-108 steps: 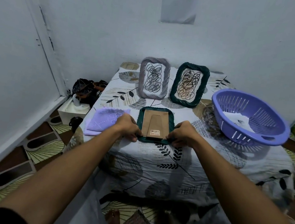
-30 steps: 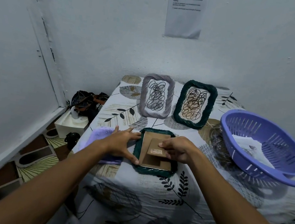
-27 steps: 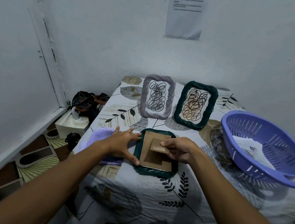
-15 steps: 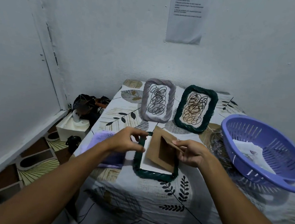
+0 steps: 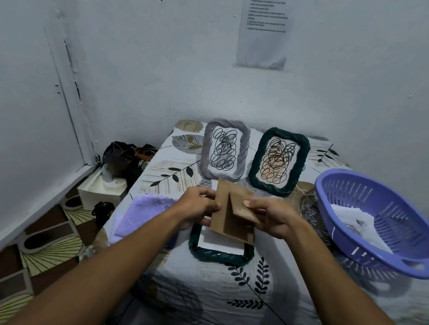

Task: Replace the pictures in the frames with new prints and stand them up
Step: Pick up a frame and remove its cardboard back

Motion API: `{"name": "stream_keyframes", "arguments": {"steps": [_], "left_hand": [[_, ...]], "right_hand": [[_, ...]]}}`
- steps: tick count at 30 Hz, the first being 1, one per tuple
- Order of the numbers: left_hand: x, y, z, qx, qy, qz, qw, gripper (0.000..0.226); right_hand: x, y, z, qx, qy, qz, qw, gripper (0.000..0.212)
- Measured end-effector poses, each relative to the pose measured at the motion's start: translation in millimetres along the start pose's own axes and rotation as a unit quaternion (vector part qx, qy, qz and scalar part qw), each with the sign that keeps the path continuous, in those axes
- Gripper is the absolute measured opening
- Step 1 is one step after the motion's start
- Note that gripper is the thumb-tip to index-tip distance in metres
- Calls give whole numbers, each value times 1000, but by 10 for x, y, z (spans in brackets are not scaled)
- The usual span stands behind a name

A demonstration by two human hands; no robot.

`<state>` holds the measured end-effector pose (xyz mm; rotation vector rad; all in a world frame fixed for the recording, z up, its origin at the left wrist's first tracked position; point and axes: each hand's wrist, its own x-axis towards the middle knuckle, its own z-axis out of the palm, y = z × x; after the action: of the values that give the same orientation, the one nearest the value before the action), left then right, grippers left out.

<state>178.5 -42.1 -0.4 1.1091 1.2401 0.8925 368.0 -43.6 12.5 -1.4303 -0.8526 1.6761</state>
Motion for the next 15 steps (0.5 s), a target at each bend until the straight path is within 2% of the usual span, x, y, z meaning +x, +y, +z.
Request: {"name": "stream_keyframes", "arguments": {"steps": [4,6,9,11,13,15], "left_hand": [[17,44,12,-64,-2,-12,998,24],[8,58,38,-75,-10,-15,997,25],[13,52,113,-83,-18,-21,996,26],[4,48,210,-81,-30,-20,996,24],[2,34,314,-60,-35,-10,998,20],[27,4,411,15,-38,18,999,19]], "right_hand": [[-150,-20,25,-177,79,-129,972,30],[-159,16,0,-207,113,-186,954,44],[-180,40,-68,-162,108,-147,970,65],[-214,42,-154,-93,71,-100,988,62],[-251,58,-252,-53,58,-91,993,60],[-278,91,-364,-38,72,-90,993,58]]}}
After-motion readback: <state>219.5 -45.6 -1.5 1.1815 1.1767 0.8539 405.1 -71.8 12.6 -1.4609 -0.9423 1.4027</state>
